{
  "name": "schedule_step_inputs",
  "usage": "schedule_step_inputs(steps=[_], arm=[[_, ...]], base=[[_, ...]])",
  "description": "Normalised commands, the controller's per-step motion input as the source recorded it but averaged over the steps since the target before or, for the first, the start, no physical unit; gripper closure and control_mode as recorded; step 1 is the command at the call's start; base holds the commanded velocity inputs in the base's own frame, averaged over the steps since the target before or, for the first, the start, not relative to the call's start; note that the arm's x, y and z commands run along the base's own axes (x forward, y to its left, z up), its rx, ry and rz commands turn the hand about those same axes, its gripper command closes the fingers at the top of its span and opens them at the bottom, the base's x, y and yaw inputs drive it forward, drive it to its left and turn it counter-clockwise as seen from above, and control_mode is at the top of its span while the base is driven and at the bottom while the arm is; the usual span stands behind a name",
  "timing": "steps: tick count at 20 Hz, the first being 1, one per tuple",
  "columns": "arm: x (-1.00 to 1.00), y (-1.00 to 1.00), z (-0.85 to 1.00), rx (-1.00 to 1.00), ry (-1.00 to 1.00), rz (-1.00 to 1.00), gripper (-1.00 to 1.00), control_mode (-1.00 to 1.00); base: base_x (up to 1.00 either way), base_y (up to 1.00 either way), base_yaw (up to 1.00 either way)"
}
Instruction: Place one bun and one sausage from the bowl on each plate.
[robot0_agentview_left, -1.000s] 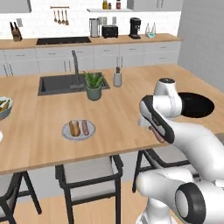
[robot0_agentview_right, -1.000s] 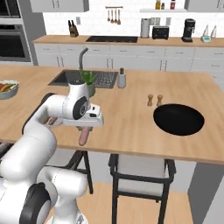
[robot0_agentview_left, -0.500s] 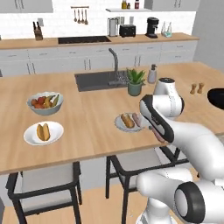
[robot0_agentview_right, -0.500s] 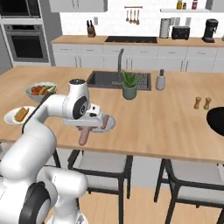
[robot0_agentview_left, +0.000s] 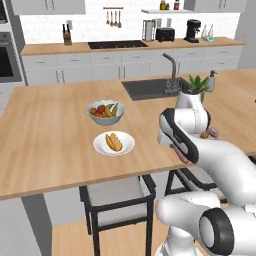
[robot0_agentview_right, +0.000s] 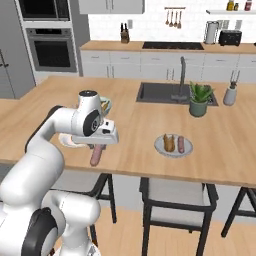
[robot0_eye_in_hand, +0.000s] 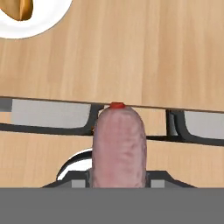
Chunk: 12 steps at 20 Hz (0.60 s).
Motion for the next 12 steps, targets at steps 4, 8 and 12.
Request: schedule_step_inputs(steps=[4,8,12], arm=[[0.0,0.0,0.0,0.0,0.0,0.0,1.0,1.0],[0.0,0.0,0.0,0.0,0.0,0.0,1.0,1.0],[0.0,0.0,0.0,0.0,0.0,0.0,1.0,1.0]], base=[[0.34,0.72,0.0],[0.69,0.38,0.0],[0.56,0.09,0.0]])
